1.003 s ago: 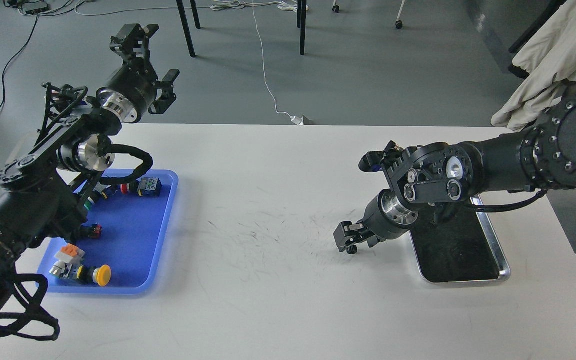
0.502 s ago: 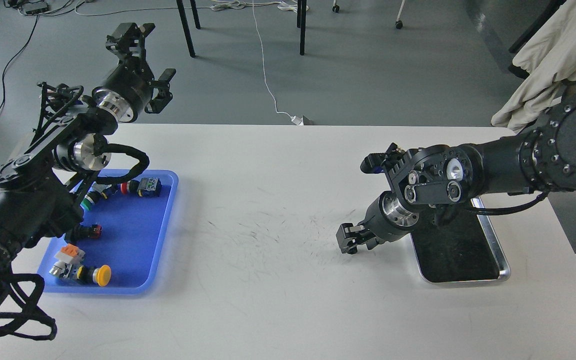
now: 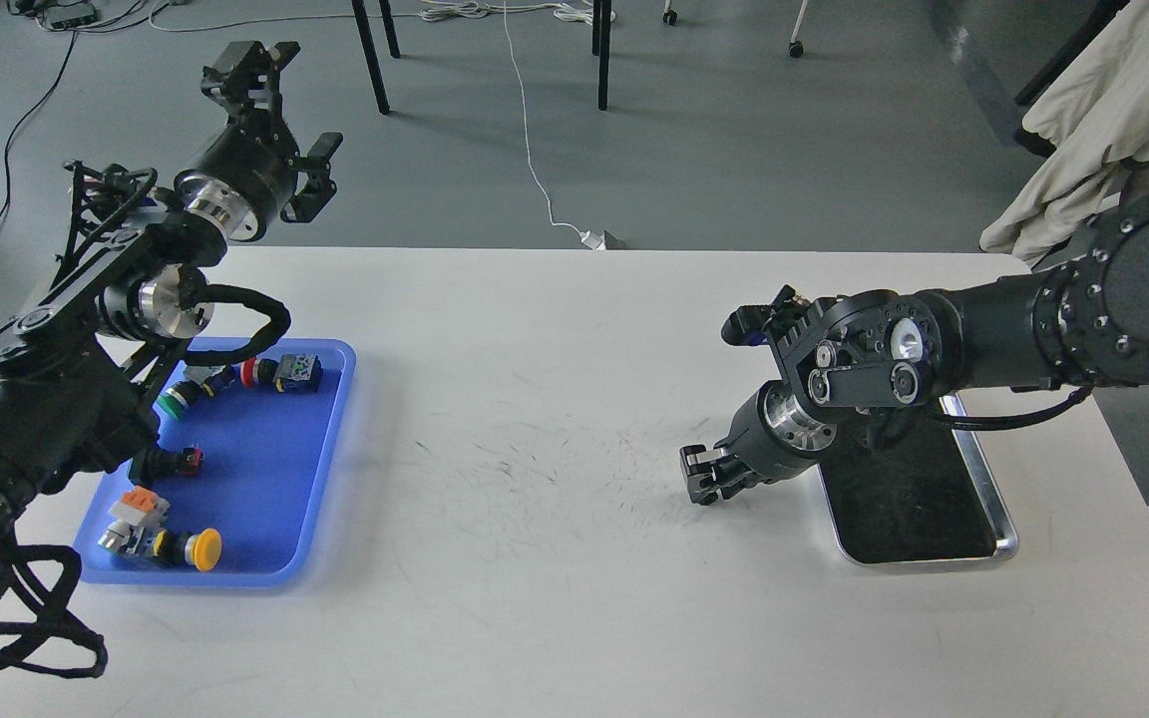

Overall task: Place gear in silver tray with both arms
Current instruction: 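Close the right gripper on the gear and lift it, then move the gear over the silver tray and open the right gripper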

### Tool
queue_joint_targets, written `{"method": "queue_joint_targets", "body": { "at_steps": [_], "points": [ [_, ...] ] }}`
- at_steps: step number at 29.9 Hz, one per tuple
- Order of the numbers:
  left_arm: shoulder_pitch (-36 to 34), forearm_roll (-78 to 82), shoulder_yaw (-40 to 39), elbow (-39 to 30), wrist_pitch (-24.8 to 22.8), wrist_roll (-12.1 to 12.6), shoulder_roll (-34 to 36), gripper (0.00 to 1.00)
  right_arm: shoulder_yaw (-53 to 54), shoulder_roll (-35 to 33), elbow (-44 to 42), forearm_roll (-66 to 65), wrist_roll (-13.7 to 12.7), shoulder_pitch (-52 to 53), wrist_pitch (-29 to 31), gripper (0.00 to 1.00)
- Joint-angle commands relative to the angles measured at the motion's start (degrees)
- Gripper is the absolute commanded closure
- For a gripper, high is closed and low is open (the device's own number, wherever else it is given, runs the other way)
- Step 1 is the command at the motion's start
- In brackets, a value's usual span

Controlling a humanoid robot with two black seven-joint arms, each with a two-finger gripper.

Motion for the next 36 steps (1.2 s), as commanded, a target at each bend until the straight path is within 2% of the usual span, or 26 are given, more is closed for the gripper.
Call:
{"method": "queue_joint_targets", "body": {
  "at_steps": [1,3,9,16,19,25,30,36],
  "points": [
    [0.0,-0.1,0.1,0.0,0.0,0.0,0.1,0.02,0.0,0.0,-0.4,0.0,0.2,0.0,0.1,0.95],
    [0.0,-0.1,0.1,0.0,0.0,0.0,0.1,0.02,0.0,0.0,-0.4,0.0,0.2,-0.1,0.1,0.98],
    [0.0,-0.1,0.0,0.0,0.0,0.0,0.2,0.02,0.8,0.0,-0.5,0.4,0.9,1.6,0.9,0.98],
    [0.0,-0.1,0.0,-0.2,0.1,0.0,0.2,0.02,4.3,-0.8,3.4,2.0,0.7,11.0,2.1,0.98],
    [0.0,-0.1,0.0,-0.2,0.1,0.0,0.2,0.02,5.5,-10.0,5.7,1.4,0.6,12.6,2.1,0.98],
    [0.1,-0.1,0.1,-0.2,0.2,0.0,0.0,0.02,5.5,-22.7,7.9,0.5,0.7,10.1,2.1,0.98],
    [0.1,-0.1,0.3,-0.2,0.2,0.0,-0.1,0.02,5.7,-27.5,6.8,-6.0,0.8,4.4,2.1,0.98],
    [0.1,-0.1,0.5,-0.2,0.2,0.0,-0.2,0.02,7.1,-27.9,6.6,-6.8,0.7,-0.9,2.1,0.98]
  ]
}}
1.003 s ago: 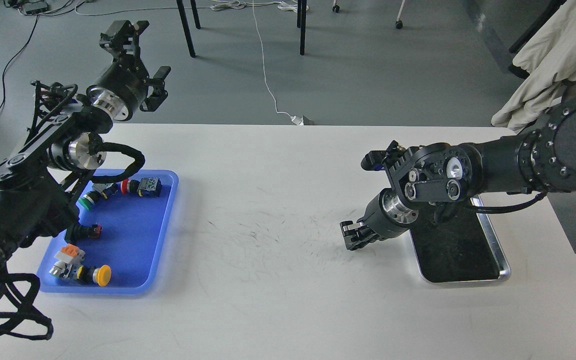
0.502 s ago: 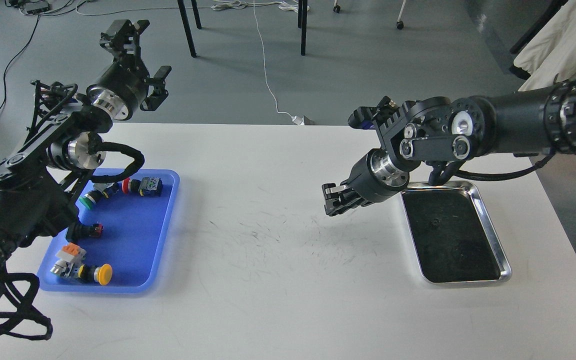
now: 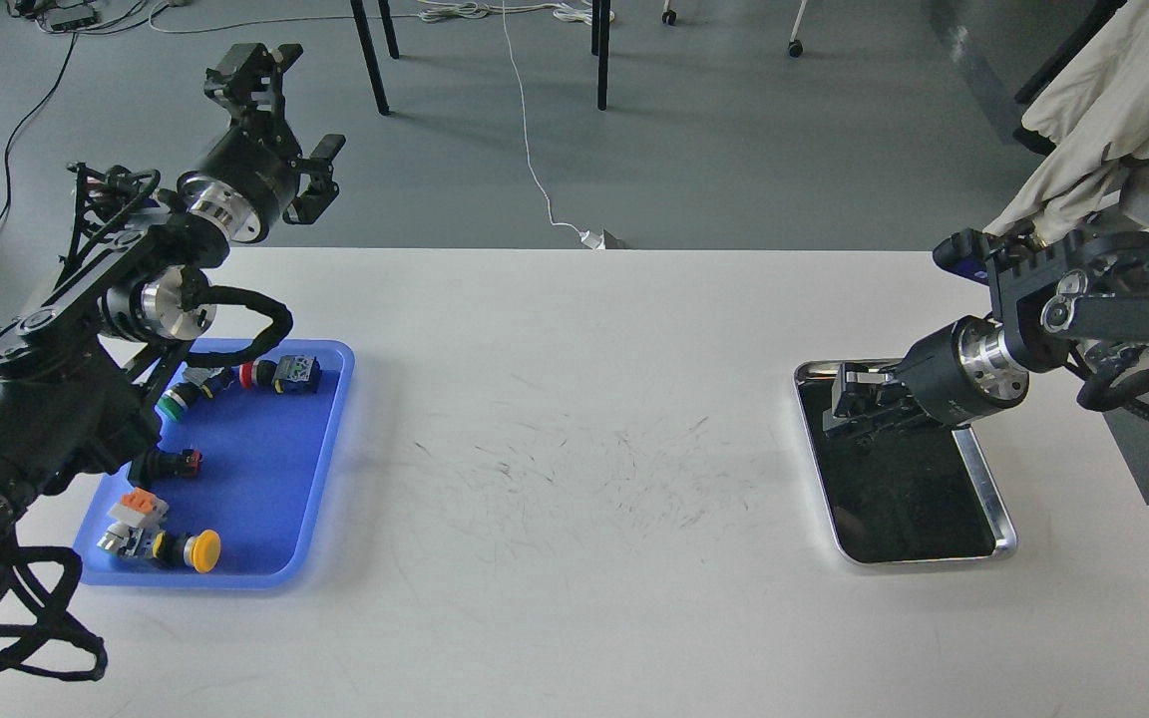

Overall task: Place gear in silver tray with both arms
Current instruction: 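Move the gear over the silver tray and open the right gripper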

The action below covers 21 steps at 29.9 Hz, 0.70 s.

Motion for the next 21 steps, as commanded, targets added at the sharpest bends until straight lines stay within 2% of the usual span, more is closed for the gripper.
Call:
{"method": "queue_joint_targets", "body": {
  "at_steps": [1,15,21],
  "points": [
    [0.0,0.0,0.1,0.0,0.1,0.0,-0.1,0.02,0.3,-0.1,0.3,-0.2,0.0,-2.5,0.0,0.98],
    [0.0,0.0,0.1,0.0,0.2,0.0,-0.3,0.02,0.2,0.3,-2.6,-5.8,-0.5,-8.4,0.0,0.97],
    [0.0,0.0,0.1,-0.1,0.2,0.0,-0.4,0.02,0.2,0.5,-3.7,-5.9,-0.6,-9.6,0.0,0.93]
  ]
}}
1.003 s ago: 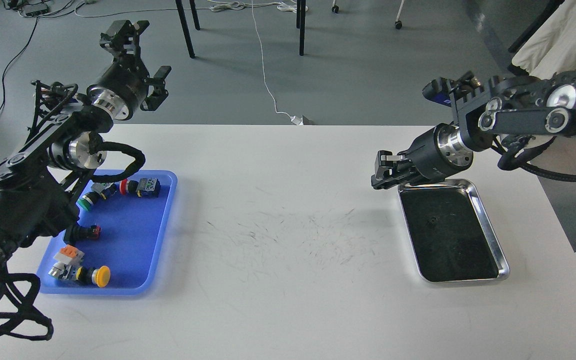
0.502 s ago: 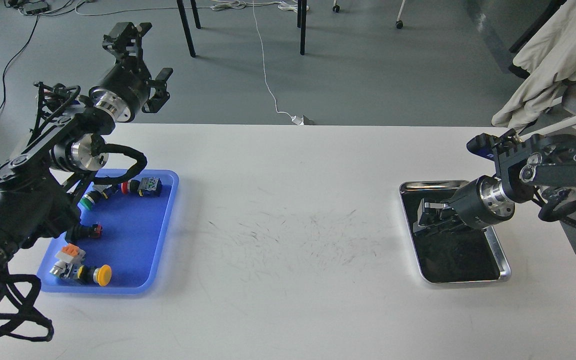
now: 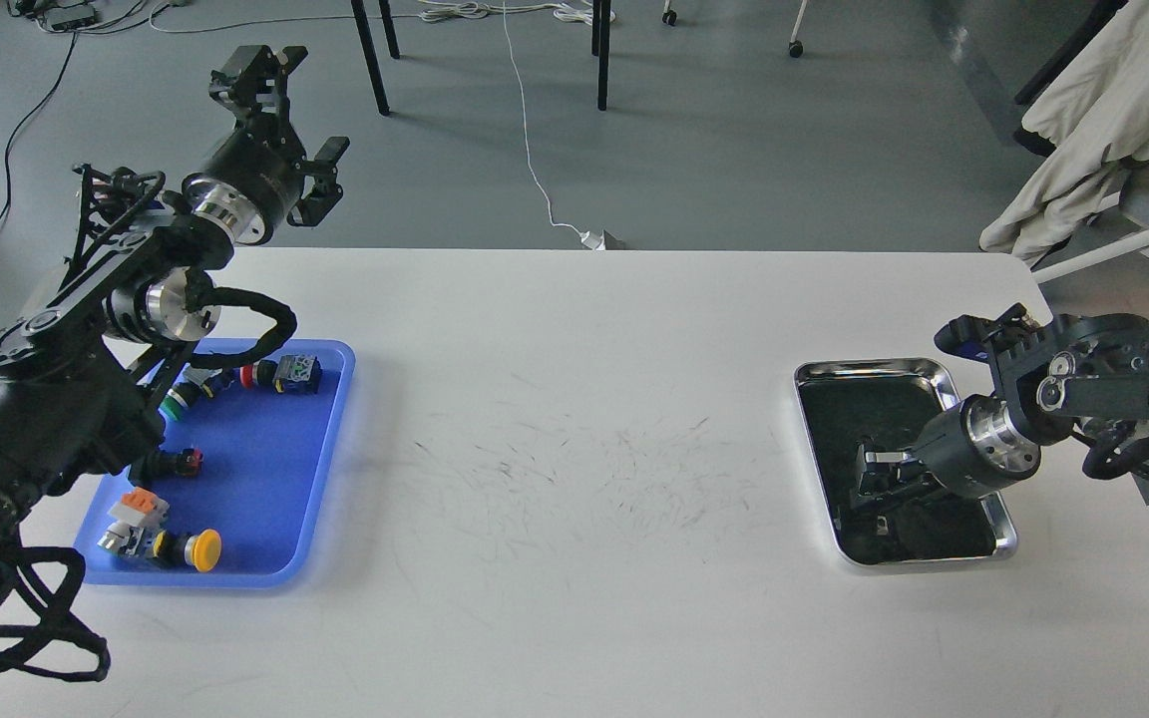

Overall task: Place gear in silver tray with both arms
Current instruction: 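Move the gear over the silver tray and open the right gripper, then withdraw the right arm up and back from the silver tray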

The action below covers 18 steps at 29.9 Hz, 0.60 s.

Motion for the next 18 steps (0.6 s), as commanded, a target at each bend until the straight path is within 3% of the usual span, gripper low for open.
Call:
{"method": "queue_joint_targets", "body": {
  "at_steps": [1,2,3,5,6,18],
  "points": [
    [-0.1,0.0,0.0,0.0,0.0,0.0,-0.1,0.02,0.0,0.2,-1.1,-0.1,-0.3,-1.0,0.0,0.9],
    [0.0,0.0,0.0,0.0,0.0,0.0,-0.1,0.02,0.0,0.3,-2.0,-0.1,-0.4,-1.3,0.0,0.82],
    [0.0,0.0,0.0,0.0,0.0,0.0,-0.1,0.02,0.0,0.2,-2.8,0.0,-0.4,-1.6,-0.5,0.68],
    [-0.1,0.0,0.1,0.0,0.0,0.0,-0.1,0.02,0.2,0.3,-4.8,0.4,-0.4,-2.1,-1.7,0.13],
    [-0.1,0.0,0.0,0.0,0.0,0.0,-0.1,0.02,0.7,0.2,-5.5,0.7,-0.4,-2.0,-1.6,0.07],
    [-0.1,0.0,0.0,-0.1,0.1,0.0,-0.1,0.02,9.0,-3.3,-6.2,0.8,-0.4,0.4,0.0,0.03]
  ]
}}
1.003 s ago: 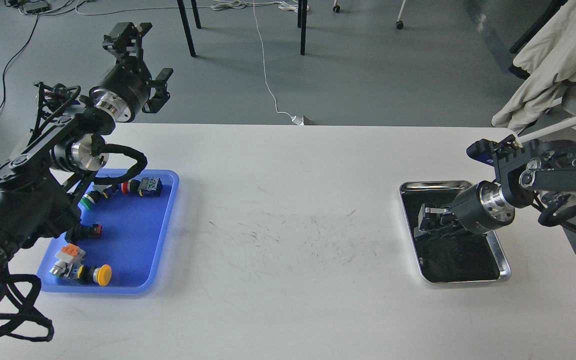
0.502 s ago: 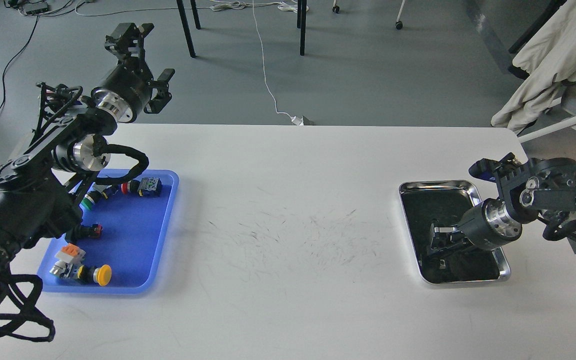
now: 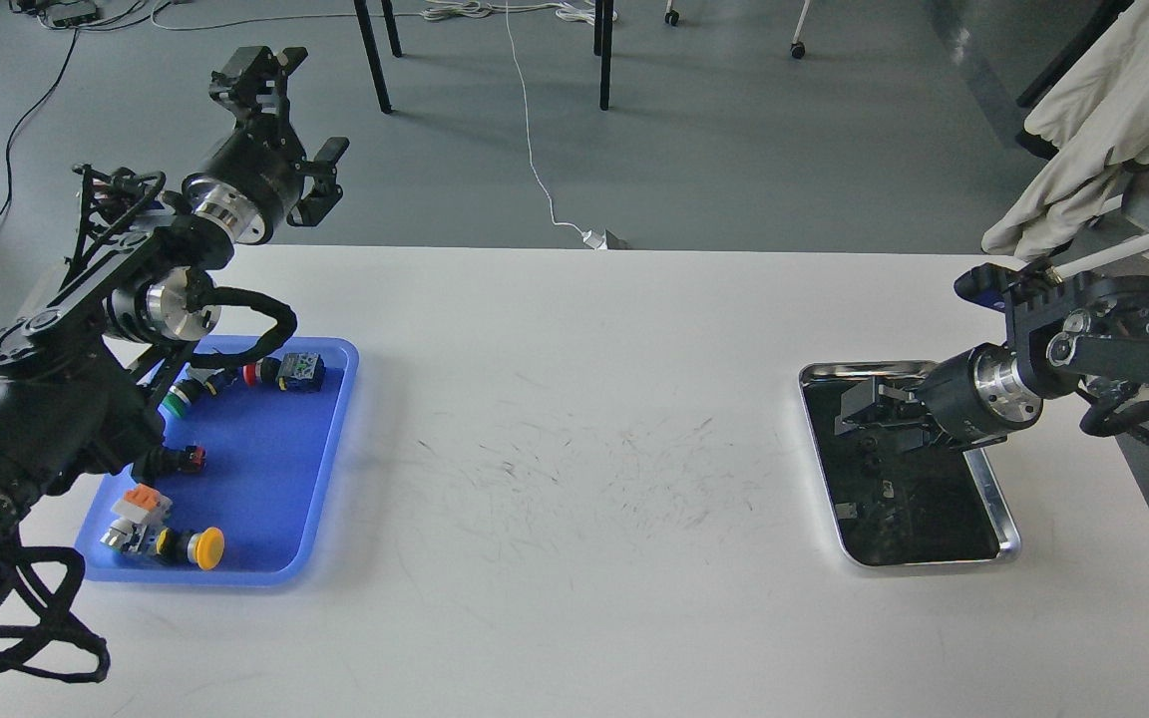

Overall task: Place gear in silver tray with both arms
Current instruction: 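Withdraw the right arm up and back from the silver tray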

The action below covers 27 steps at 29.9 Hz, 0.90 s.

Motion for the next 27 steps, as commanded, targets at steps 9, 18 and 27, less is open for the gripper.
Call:
{"method": "queue_joint_targets", "body": {
  "at_steps": [9,18,27],
  "points": [
    [-0.1,0.0,-0.1,-0.1,0.0,0.0,0.1,0.02,11.8,-6.3,0.8,0.2,0.3,2.3,0.0,0.03],
    [-0.1,0.0,-0.2,0.0,0.2,0.0,0.2,0.02,26.4,-11.2,0.2,5.0,0.6,0.7,0.0,0.03],
    [-0.3,0.1,0.0,0.2,1.6,0.2,-0.3,0.02,42.6,-16.8,-3.1,23.9,0.8,-7.8,0.0,0.03]
  ]
}}
